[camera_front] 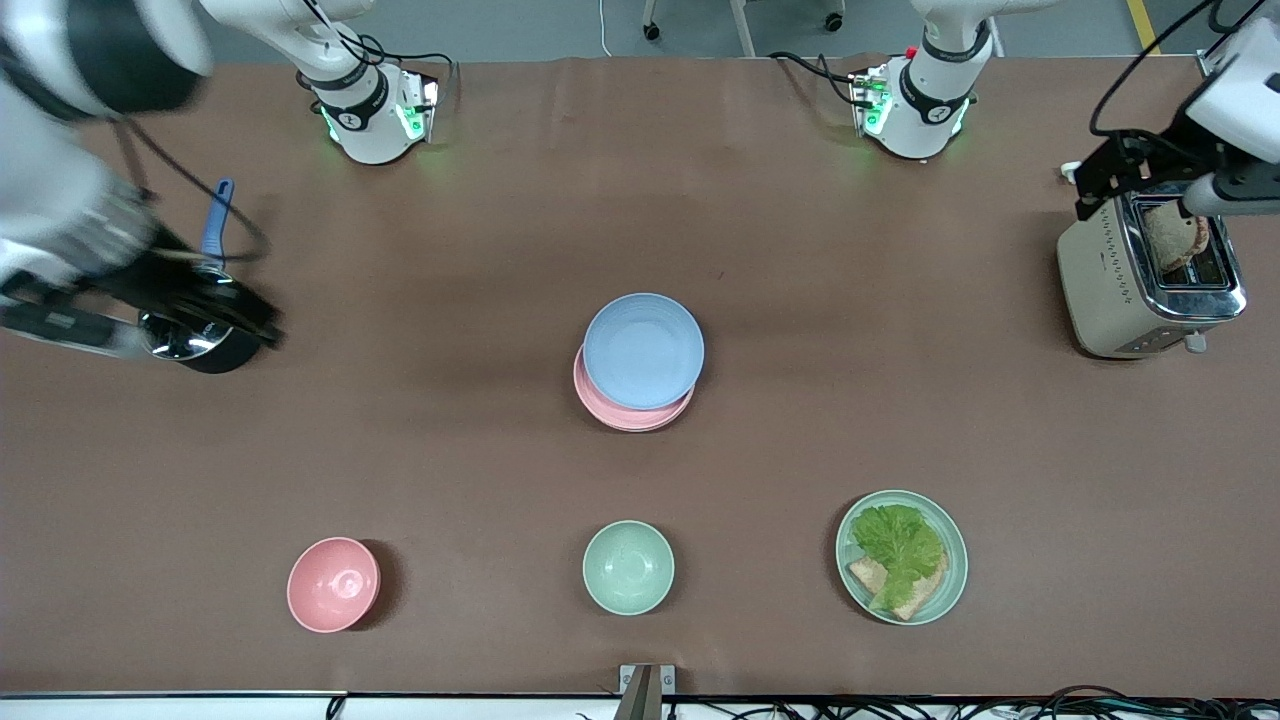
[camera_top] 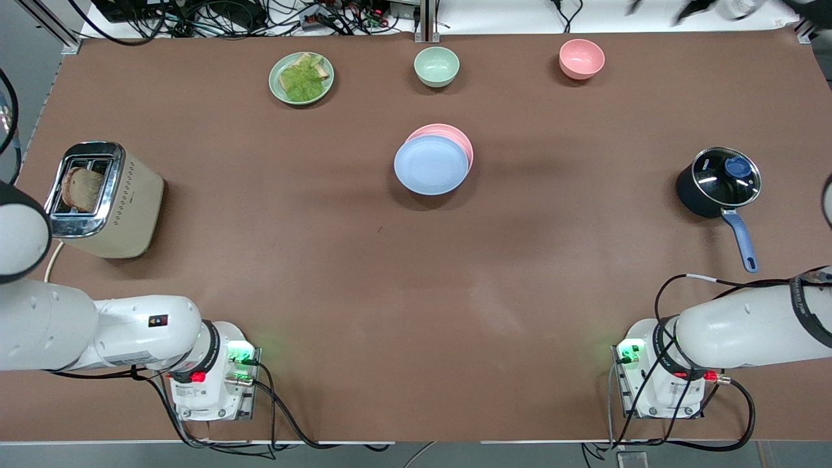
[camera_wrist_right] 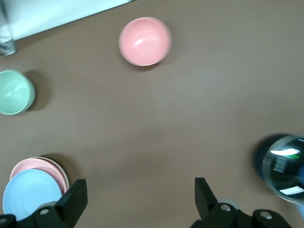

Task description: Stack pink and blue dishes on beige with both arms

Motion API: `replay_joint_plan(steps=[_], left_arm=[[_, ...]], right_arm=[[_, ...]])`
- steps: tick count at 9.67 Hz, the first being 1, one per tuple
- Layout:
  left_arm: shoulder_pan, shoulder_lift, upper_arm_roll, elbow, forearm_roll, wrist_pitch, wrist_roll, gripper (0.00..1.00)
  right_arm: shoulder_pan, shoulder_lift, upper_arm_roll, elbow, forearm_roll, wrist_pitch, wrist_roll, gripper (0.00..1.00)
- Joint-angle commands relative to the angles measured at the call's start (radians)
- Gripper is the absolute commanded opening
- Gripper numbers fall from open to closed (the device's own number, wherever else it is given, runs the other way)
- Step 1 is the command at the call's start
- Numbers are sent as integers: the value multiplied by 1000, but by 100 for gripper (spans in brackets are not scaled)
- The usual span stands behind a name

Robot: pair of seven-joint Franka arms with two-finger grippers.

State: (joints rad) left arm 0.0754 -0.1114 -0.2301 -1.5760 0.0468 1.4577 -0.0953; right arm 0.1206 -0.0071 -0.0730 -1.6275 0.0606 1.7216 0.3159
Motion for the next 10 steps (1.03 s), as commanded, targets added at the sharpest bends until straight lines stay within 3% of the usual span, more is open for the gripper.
replay_joint_plan(steps=[1, 4, 10], left_arm=[[-11, -34, 14, -87, -16, 13, 28, 100], [0, -1, 14, -24, -27, 12, 55, 100], [4, 12, 15, -4, -71, 10, 77, 100]], right_arm=[[10, -25, -107, 96, -12, -152, -114, 100], [-19, -11, -139, 208, -8, -244, -209, 100], [-15, -11, -125, 183, -59, -247, -219, 100]])
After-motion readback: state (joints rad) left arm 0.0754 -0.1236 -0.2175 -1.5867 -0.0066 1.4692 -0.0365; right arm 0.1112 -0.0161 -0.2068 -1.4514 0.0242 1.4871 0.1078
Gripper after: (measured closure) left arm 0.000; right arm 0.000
